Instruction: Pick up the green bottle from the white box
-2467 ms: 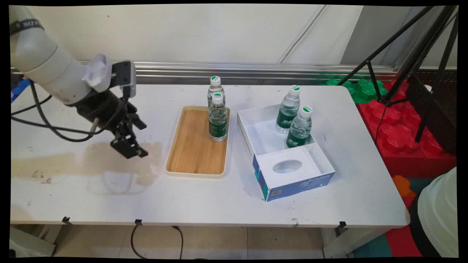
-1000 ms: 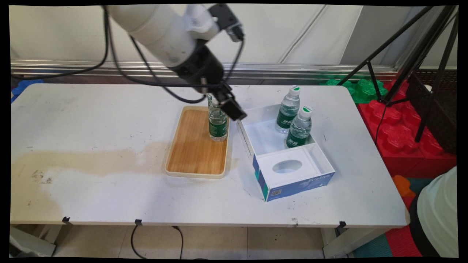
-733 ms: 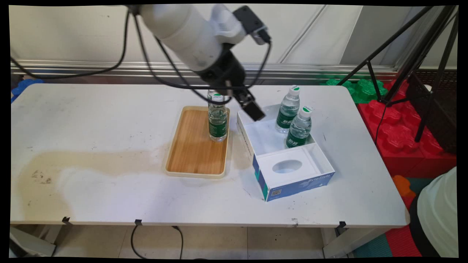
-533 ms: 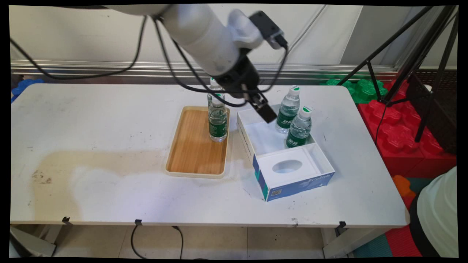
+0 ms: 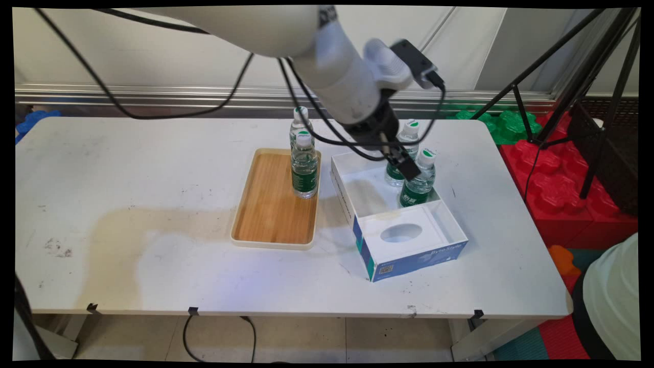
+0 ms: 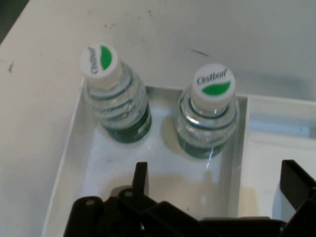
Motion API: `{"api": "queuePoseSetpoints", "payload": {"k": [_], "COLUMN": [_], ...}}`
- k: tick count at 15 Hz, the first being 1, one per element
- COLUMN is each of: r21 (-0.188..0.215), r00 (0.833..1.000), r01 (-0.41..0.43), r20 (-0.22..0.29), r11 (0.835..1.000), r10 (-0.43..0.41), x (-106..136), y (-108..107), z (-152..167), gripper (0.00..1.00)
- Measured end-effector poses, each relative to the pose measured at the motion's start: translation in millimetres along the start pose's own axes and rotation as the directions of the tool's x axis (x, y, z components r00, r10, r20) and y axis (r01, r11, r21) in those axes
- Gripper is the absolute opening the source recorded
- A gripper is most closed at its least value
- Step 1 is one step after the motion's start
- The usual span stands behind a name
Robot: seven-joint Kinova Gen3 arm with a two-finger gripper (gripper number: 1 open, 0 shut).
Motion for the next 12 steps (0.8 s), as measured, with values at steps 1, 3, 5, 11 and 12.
{"api": "queuePoseSetpoints", "payload": {"k": [1,3,5,11,12], "r21": [0.001,0.003,0.008,0.028,0.031], "r00": [1.000,1.000,1.000,0.999,0.999], "r01": [0.005,0.013,0.022,0.042,0.045], "r20": [0.001,0.005,0.008,0.007,0.006], "r11": [1.000,1.000,1.000,0.999,0.999], "r10": [-0.005,-0.013,-0.022,-0.042,-0.045], "x": [3.6,9.1,13.1,20.7,21.2], "y": [2.9,7.5,11.1,18.2,18.5], "z": [10.9,29.9,49.0,101.5,106.0], "gripper": [1.00,1.00,1.00,1.00,1.00]}}
